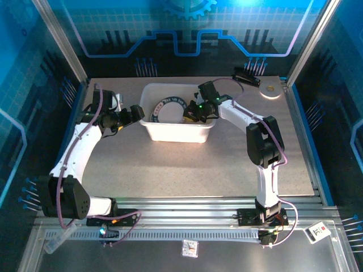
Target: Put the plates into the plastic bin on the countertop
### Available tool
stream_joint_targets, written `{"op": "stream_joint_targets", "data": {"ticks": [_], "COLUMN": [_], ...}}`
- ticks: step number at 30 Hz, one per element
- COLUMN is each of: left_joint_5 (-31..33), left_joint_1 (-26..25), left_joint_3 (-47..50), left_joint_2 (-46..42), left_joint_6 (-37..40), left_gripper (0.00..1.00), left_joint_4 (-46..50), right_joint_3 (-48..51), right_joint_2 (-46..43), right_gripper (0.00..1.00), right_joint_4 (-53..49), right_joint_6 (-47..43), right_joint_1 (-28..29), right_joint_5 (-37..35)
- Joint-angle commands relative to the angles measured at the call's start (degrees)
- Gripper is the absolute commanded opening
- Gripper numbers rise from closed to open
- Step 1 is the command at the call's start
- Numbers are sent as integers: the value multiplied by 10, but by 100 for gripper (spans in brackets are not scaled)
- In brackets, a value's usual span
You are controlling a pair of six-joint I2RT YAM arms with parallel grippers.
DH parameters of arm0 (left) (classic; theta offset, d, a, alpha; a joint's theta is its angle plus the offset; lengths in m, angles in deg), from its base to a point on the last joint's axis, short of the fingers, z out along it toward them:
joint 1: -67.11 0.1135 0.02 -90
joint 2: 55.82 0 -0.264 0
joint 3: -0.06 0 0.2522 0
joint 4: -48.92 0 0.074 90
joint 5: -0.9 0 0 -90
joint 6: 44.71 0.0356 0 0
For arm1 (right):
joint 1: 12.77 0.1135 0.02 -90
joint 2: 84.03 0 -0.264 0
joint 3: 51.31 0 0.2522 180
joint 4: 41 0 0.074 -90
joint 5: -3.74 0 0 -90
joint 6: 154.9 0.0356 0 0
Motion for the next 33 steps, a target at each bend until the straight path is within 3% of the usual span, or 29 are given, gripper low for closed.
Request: {"op": "stream_joint_targets", "data": {"ticks": [1,20,33], "left_joint_5": [-2,-5,0], "left_joint_1": [6,6,6], "left_joint_3": [-3,-1,-13], "left_joint_2": [5,-9,-14], "left_joint_6": [13,6,14], "left_gripper": [99,99,99], "left_joint_4": [1,2,5], "right_joint_3": [13,-22,-77], "right_joint_2": [-15,-45,-94], "right_gripper": [22,72,80], "right_joint_4": [16,-27,-48], "right_joint_6": [5,-34,-111], "right_joint_1": [-9,-11,1], "right_joint_5": [-11,-35,-66]}}
